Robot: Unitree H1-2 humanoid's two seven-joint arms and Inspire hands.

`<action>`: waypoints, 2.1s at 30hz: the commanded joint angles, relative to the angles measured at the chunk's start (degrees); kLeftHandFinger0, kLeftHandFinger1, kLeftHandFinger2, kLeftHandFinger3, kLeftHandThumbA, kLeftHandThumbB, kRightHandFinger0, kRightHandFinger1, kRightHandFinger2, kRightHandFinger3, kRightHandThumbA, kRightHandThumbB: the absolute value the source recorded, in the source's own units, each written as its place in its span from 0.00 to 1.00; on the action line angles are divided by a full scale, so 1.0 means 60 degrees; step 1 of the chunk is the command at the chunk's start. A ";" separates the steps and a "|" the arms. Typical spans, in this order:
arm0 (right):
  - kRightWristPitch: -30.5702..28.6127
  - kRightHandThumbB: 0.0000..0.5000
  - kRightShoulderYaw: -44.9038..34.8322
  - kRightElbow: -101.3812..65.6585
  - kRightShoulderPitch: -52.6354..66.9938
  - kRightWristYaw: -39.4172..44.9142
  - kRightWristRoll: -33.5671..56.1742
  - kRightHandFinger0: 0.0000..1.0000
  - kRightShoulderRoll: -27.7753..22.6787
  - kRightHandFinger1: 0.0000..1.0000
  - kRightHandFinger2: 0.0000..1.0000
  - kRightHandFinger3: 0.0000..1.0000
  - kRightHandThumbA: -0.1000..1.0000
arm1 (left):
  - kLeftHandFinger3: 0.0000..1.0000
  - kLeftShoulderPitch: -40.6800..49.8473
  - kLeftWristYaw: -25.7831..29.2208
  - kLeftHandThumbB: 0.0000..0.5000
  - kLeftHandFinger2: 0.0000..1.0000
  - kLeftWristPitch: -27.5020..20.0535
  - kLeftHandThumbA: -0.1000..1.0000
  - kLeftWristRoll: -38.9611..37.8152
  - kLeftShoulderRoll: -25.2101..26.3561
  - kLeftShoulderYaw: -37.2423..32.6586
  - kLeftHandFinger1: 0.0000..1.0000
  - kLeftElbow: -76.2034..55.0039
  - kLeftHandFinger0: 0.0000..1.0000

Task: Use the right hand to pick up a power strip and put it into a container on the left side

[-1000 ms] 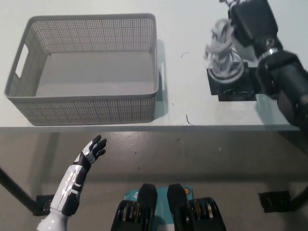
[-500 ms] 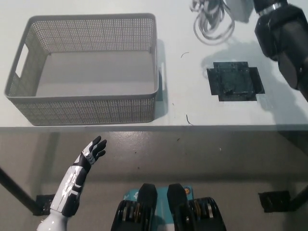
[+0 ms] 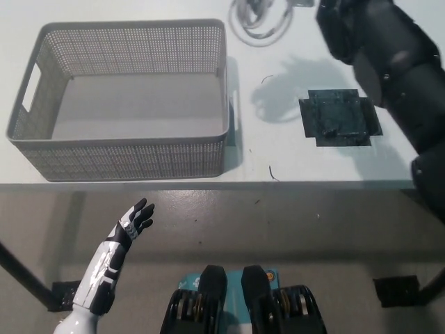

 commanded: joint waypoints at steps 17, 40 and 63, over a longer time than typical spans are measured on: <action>0.0126 0.55 -0.0759 0.1327 -0.3606 -0.0421 0.0820 0.00 0.3156 0.00 0.15 0.31 0.00 | 1.00 0.0062 -0.0077 0.41 1.00 -0.0074 1.00 0.0332 0.0014 -0.0132 1.00 -0.0324 1.00; 0.2791 0.99 -0.0997 0.1913 -0.3326 0.4442 0.1421 1.00 0.4135 1.00 1.00 1.00 0.51 | 1.00 -0.0121 -0.0151 0.44 1.00 0.0075 1.00 0.0261 0.0134 -0.0171 1.00 -0.0453 1.00; 0.4008 0.89 -0.0539 0.2106 -0.3174 1.0855 0.1443 1.00 0.3595 1.00 1.00 1.00 0.80 | 1.00 -0.0412 -0.0306 0.40 1.00 0.0133 1.00 0.0157 0.0181 -0.0239 1.00 -0.0428 1.00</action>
